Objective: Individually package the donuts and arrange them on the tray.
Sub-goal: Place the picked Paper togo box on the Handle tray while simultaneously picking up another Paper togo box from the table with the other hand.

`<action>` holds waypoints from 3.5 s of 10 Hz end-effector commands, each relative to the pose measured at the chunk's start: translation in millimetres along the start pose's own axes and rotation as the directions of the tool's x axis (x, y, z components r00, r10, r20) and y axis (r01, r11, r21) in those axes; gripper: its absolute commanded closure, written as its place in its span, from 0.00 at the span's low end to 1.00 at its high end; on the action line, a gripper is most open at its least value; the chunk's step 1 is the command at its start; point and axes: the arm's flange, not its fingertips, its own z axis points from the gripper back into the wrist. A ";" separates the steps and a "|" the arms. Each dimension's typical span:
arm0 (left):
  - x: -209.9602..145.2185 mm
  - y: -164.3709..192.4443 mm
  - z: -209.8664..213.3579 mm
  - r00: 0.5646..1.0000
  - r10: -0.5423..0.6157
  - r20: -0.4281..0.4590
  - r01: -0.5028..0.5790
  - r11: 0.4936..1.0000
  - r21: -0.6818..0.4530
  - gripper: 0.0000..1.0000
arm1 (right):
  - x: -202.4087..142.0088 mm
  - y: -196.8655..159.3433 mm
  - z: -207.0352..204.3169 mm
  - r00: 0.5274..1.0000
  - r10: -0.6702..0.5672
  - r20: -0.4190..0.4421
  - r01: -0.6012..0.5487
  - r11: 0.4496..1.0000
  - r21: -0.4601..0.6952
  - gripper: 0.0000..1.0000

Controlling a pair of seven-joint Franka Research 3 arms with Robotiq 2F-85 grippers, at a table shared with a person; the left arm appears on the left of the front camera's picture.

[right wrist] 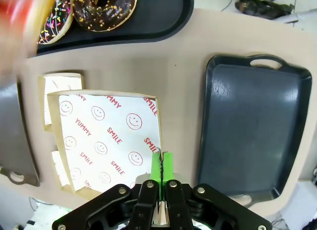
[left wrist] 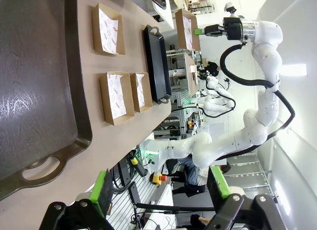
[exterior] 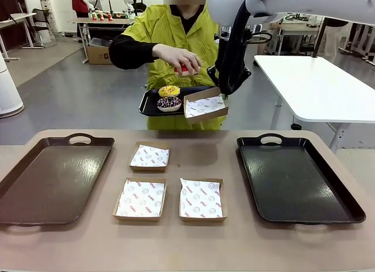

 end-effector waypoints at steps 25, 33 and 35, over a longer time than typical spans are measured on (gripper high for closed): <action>142.4 -181.0 -228.3 0.976 -0.126 -0.175 0.216 0.600 0.771 0.00 | -36.2 -215.6 -65.0 0.996 0.006 -0.088 -0.005 1.000 0.001 0.99; 165.6 -90.2 -376.0 0.949 -0.229 -0.217 0.295 0.402 0.867 0.00 | -34.2 -216.3 -92.5 0.992 -0.033 -0.121 0.036 0.999 0.024 0.99; 163.8 -64.9 -393.1 0.947 -0.231 -0.225 0.303 0.400 0.865 0.00 | -34.2 -216.3 -92.5 0.992 -0.033 -0.121 0.036 0.999 0.024 0.99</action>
